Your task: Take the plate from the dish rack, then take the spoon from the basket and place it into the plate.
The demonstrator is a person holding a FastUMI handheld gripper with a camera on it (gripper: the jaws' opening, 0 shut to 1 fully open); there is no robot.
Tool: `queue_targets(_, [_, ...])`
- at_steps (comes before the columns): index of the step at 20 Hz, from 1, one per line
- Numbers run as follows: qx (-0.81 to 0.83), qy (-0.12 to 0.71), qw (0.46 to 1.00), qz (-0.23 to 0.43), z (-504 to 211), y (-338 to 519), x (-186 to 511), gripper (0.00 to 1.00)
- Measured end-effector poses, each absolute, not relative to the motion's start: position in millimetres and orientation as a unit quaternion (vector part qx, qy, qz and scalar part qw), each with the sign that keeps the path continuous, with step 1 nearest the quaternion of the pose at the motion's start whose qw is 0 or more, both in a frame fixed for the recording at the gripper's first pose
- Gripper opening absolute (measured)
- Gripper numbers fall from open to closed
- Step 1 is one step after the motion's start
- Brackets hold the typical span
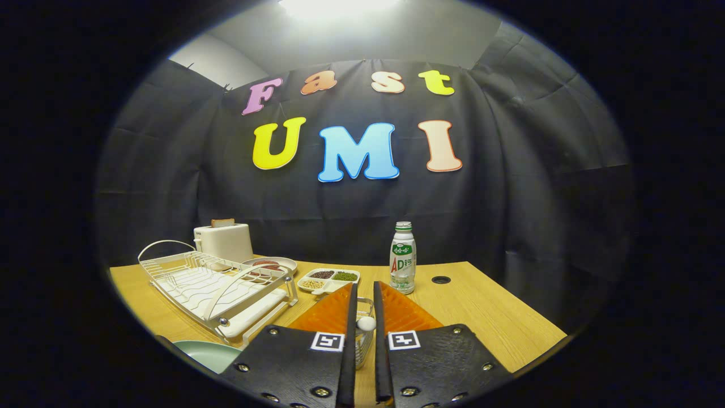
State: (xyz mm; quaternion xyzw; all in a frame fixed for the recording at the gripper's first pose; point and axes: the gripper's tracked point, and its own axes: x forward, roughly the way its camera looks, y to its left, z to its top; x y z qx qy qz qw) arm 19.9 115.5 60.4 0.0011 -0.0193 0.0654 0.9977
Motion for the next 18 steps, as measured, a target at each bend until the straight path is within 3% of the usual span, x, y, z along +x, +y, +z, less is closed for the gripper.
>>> queue_targets(5, [0.037,-0.015,0.995,0.087,52,119,24,0.14])
queue_targets(8, [0.043,-0.005,0.995,0.092,43,123,31,0.21])
queue_targets(11, [0.011,-0.002,0.997,0.078,50,123,25,0.08])
queue_targets(18, [0.007,0.014,0.996,0.088,83,134,8,0.08])
